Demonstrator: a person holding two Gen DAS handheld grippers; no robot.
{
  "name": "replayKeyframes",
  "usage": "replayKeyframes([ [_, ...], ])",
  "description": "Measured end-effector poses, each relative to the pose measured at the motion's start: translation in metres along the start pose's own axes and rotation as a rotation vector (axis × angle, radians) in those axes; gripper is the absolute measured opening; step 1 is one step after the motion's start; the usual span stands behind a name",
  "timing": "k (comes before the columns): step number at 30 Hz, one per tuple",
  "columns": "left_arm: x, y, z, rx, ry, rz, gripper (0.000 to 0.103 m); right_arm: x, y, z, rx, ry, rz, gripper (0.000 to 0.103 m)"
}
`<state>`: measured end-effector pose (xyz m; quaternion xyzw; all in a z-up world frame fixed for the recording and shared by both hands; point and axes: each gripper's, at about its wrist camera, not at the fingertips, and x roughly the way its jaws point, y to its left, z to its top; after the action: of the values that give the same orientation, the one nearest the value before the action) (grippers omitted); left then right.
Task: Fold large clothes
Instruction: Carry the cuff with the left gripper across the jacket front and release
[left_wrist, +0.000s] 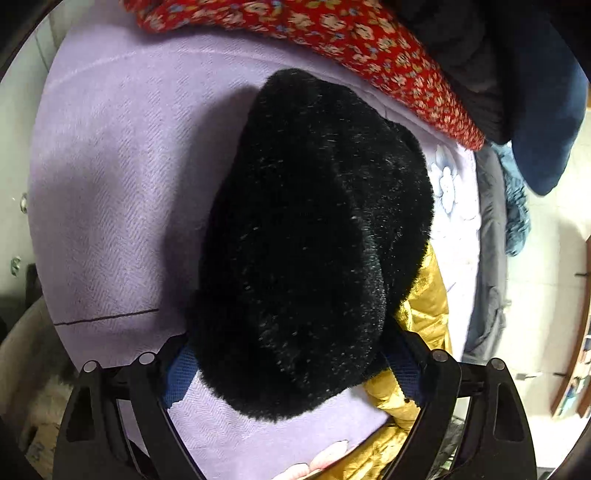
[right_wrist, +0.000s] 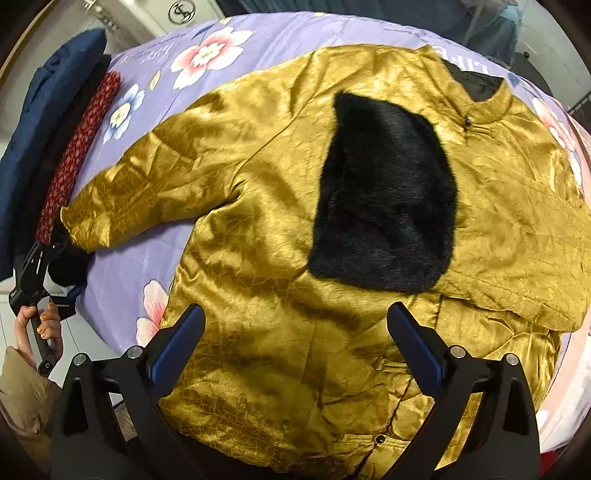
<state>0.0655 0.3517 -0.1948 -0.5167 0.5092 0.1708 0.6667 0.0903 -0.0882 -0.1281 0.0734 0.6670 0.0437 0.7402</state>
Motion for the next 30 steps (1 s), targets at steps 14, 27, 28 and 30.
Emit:
replayKeyframes([
  [14, -0.029, -0.084, -0.007, 0.262, -0.076, 0.123, 0.038, 0.002, -0.008, -0.005, -0.001, 0.011, 0.000, 0.097],
  [27, -0.052, -0.261, -0.090, 0.712, -0.154, -0.023, 0.028, -0.010, -0.040, -0.010, 0.066, -0.027, 0.013, 0.097],
  [28, -0.047, -0.280, -0.107, 0.761, -0.134, -0.046, 0.028, -0.012, -0.046, -0.010, 0.082, -0.037, 0.012, 0.097],
  [30, -0.034, -0.319, -0.146, 0.866, -0.082, -0.097, 0.028, -0.018, -0.058, -0.011, 0.115, -0.054, 0.013, 0.097],
])
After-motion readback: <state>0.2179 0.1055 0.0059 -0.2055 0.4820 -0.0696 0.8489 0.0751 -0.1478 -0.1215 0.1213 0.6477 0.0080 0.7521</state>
